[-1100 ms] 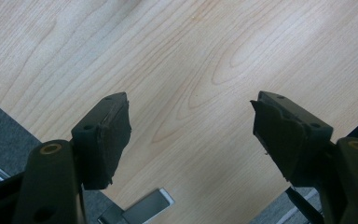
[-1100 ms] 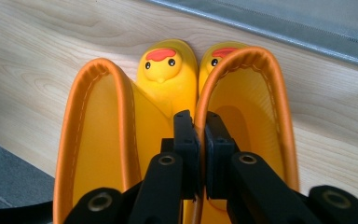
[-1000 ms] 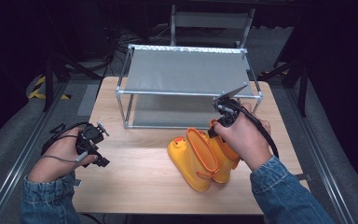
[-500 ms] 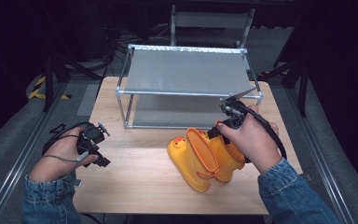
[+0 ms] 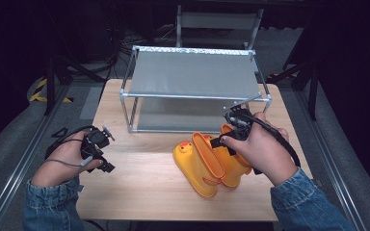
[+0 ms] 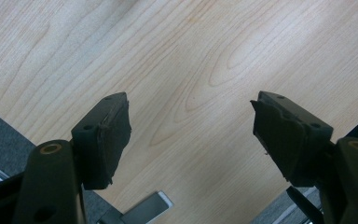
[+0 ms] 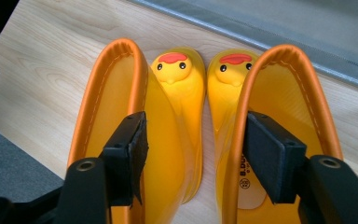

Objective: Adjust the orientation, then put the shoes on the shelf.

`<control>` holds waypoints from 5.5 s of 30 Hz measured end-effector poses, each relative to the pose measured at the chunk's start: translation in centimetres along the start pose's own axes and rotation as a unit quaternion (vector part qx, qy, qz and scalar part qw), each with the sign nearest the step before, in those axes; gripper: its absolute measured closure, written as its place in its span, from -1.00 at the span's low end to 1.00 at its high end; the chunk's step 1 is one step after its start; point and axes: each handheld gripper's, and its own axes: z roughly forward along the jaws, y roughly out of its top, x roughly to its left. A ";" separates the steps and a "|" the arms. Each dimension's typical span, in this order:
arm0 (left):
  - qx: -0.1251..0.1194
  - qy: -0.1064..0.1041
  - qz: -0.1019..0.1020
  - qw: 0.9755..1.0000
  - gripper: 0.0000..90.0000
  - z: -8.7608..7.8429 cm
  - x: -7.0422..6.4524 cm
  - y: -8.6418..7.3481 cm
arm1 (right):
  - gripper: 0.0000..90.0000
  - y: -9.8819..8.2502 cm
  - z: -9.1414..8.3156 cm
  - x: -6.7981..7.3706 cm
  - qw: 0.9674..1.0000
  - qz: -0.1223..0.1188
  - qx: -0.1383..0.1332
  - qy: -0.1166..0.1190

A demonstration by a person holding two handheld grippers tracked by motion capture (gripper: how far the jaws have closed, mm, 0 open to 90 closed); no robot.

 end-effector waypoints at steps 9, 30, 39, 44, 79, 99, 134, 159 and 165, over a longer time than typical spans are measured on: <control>0.005 -0.004 -0.005 1.000 -0.37 0.2 0.0 0.1 | -0.28 -0.3 -0.4 -1.2 0.997 0.055 -0.013 0.058; 0.006 -0.002 -0.001 1.000 -0.37 0.2 0.0 0.1 | -0.14 -1.5 3.3 0.7 0.996 -0.056 0.068 -0.033; 0.005 0.000 0.002 1.000 -0.37 0.3 0.0 0.2 | 0.85 -1.1 3.7 0.9 0.987 -0.091 0.115 -0.071; 0.005 -0.004 -0.001 1.000 -0.37 0.3 0.0 0.2 | 0.94 -0.9 3.8 1.2 0.987 -0.076 0.121 -0.068; 0.005 -0.004 -0.004 1.000 -0.37 0.4 0.2 0.4 | 0.94 0.2 -1.2 0.0 0.996 -0.028 0.084 -0.032; 0.005 -0.007 -0.003 1.000 -0.37 0.4 0.2 0.3 | 0.94 3.0 -6.1 1.0 0.997 -0.032 0.070 -0.028; 0.003 -0.006 0.001 1.000 -0.37 0.4 0.5 0.5 | 0.94 8.9 -14.3 3.4 0.999 -0.026 0.044 -0.010; 0.003 -0.008 0.005 1.000 -0.37 0.5 0.6 0.7 | 0.94 18.1 -13.6 3.0 0.998 0.044 0.012 -0.053; 0.003 -0.011 0.007 1.000 -0.37 0.4 0.5 0.7 | 0.94 20.4 -12.7 2.6 0.996 0.070 0.014 -0.060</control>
